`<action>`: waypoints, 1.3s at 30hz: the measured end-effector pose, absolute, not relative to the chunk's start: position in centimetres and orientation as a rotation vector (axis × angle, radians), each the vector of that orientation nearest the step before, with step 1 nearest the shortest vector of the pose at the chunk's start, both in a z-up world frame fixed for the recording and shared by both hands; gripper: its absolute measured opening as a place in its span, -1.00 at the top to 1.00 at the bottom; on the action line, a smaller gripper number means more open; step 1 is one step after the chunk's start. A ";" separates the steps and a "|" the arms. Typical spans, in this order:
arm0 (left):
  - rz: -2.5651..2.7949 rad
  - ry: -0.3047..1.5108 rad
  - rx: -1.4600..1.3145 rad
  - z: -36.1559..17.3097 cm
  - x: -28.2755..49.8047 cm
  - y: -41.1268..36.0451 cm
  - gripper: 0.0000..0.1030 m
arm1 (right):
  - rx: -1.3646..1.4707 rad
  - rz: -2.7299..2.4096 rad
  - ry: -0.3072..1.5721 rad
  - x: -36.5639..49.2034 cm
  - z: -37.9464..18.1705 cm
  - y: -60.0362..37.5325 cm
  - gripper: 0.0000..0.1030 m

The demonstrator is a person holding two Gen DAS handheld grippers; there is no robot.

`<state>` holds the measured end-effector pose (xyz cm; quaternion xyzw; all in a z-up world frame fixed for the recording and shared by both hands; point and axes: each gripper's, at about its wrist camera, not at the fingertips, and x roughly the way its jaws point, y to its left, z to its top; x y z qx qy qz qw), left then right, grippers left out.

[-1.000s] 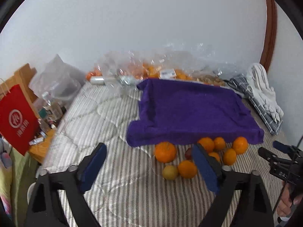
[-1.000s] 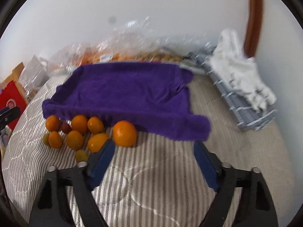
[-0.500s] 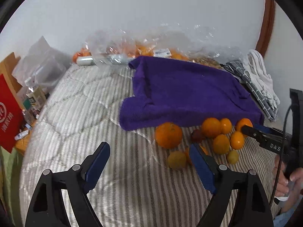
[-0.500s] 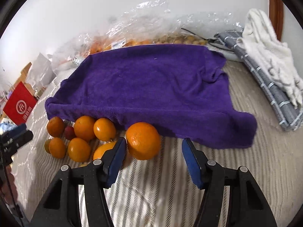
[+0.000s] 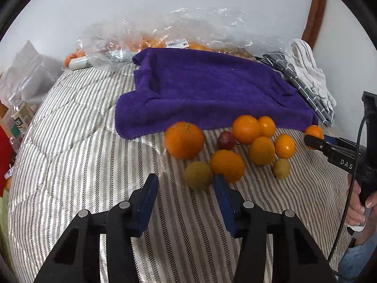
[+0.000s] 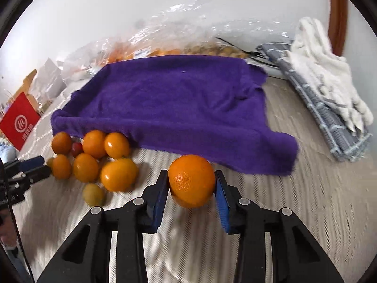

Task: Organize fruits
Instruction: 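Grasp a large orange with the right gripper while the left grasps a small yellow-green fruit, then carry both fruits onto the purple towel and open both grippers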

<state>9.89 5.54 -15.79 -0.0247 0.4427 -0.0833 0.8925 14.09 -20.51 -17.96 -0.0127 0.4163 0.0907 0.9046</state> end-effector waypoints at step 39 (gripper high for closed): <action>-0.094 0.779 -0.134 -4.0 11.8 6.8 0.51 | 0.045 0.174 0.723 13.2 -8.7 -21.9 0.26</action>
